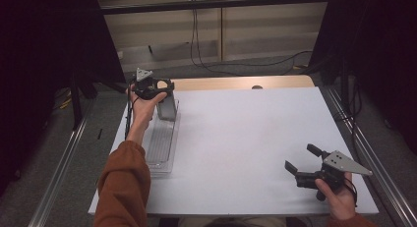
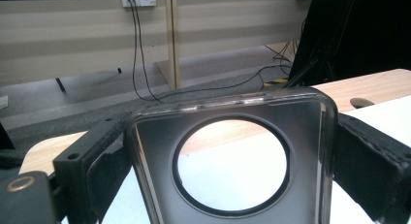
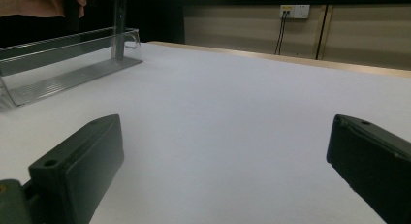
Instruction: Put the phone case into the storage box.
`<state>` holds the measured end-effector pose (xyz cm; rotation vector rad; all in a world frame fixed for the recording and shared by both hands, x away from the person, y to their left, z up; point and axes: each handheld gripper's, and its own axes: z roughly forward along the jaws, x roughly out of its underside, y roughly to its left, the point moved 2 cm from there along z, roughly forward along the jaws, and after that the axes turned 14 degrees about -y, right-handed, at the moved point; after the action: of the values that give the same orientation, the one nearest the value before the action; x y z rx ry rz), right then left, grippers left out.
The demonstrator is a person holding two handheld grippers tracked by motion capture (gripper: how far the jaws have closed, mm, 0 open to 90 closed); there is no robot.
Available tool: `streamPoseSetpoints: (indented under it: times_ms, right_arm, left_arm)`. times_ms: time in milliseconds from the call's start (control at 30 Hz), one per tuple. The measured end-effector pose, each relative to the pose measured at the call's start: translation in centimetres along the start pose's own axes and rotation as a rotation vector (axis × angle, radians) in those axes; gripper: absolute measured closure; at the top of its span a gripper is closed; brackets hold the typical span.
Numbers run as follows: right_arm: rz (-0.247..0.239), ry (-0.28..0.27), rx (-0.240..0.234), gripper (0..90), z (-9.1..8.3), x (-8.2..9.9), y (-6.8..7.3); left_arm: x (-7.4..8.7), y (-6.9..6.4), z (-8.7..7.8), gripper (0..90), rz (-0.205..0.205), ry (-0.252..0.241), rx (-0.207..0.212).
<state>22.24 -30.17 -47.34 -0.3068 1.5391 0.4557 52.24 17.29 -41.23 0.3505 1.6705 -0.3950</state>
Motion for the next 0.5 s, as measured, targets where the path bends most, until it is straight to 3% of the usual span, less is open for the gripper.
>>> streamPoseSetpoints:
  times_ms: [467, 500]
  right_arm:
    - [-0.006, 0.007, -0.009, 0.0, 0.01, 0.08, -0.03]
    - [-0.006, 0.006, -0.009, 0.0, 0.01, 0.09, -0.04]
  left_arm:
    - [-0.17, 0.11, 0.18, 6.9, 0.026, 0.012, -0.072]
    - [-0.1, 0.05, 0.3, 6.9, 0.017, 0.009, -0.062]
